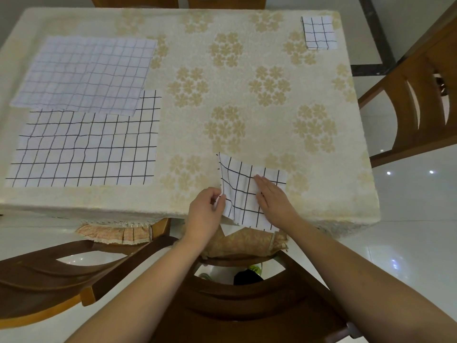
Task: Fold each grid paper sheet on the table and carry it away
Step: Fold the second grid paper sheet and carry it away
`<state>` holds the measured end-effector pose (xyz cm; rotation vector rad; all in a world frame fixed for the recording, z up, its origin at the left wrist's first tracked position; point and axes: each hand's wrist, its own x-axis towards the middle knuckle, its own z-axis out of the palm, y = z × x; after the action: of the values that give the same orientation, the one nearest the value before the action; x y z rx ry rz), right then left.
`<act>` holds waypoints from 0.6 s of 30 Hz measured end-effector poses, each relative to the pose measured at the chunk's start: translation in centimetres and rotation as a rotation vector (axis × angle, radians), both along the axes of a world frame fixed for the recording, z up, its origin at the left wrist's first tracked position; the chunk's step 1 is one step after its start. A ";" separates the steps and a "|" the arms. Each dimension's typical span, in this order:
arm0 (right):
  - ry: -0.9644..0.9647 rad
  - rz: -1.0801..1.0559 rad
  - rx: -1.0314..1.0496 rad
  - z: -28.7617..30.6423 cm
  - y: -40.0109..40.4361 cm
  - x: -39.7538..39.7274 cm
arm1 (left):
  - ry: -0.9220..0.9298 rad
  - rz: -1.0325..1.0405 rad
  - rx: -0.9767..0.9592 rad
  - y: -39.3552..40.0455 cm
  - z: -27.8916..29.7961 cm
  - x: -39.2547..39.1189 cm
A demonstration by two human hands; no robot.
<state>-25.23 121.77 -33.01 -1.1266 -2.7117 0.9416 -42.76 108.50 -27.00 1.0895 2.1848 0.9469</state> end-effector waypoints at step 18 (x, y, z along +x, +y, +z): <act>0.369 -0.708 -0.396 5.9 5.8 0.5 | 0.162 -0.426 -0.042 4.2 -1.2 7.1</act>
<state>-24.71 127.56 -27.15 -1.6099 -1.6740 1.3819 -35.63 112.73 -28.21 1.5754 1.9632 0.6372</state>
